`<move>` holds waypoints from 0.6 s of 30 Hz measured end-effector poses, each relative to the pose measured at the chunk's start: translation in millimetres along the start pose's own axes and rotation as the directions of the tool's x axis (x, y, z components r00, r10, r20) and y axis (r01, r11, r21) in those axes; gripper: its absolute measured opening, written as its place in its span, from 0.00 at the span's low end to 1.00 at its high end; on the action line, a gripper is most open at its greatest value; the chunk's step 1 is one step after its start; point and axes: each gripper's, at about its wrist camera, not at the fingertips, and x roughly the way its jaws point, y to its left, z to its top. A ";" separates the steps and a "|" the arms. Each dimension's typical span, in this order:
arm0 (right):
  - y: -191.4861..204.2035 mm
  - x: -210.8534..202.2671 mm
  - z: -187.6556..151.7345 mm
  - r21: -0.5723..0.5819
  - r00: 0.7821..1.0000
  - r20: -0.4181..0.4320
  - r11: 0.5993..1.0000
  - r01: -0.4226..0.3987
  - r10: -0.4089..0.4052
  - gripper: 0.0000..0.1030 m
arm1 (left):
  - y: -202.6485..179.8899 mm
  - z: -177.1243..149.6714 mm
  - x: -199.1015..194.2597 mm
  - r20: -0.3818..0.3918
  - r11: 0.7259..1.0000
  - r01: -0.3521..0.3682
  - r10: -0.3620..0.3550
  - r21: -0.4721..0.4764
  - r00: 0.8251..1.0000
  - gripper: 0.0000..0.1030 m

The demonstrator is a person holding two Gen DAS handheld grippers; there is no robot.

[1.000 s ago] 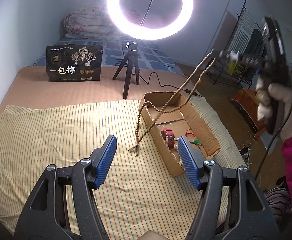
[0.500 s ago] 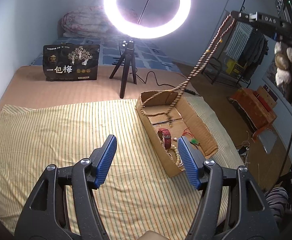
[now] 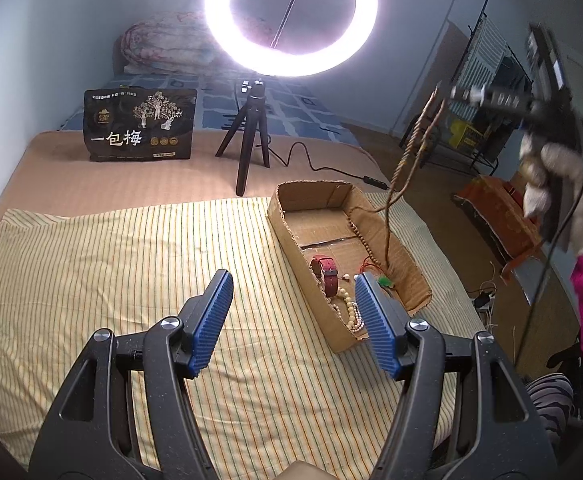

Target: Organize jewelry

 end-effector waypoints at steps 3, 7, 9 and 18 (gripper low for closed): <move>-5.8 19.9 -22.8 0.034 0.998 -0.056 0.999 -0.004 0.006 0.05 | -1.4 -0.9 1.0 -0.002 1.000 0.001 -0.001 0.005 1.000 0.64; -9.5 43.7 -57.4 0.080 0.990 -0.137 0.997 -0.008 0.019 0.05 | -4.0 -2.5 1.8 -0.003 1.000 -0.003 0.003 0.019 1.000 0.64; -10.7 55.6 -75.2 0.097 0.984 -0.179 0.995 -0.002 0.019 0.05 | -5.4 -2.7 1.4 -0.003 1.000 -0.003 0.003 0.025 1.000 0.64; -6.2 58.0 -107.7 0.137 0.975 -0.223 0.990 0.020 0.011 0.42 | -9.4 -2.8 -0.8 0.008 1.000 -0.002 0.002 0.030 1.000 0.64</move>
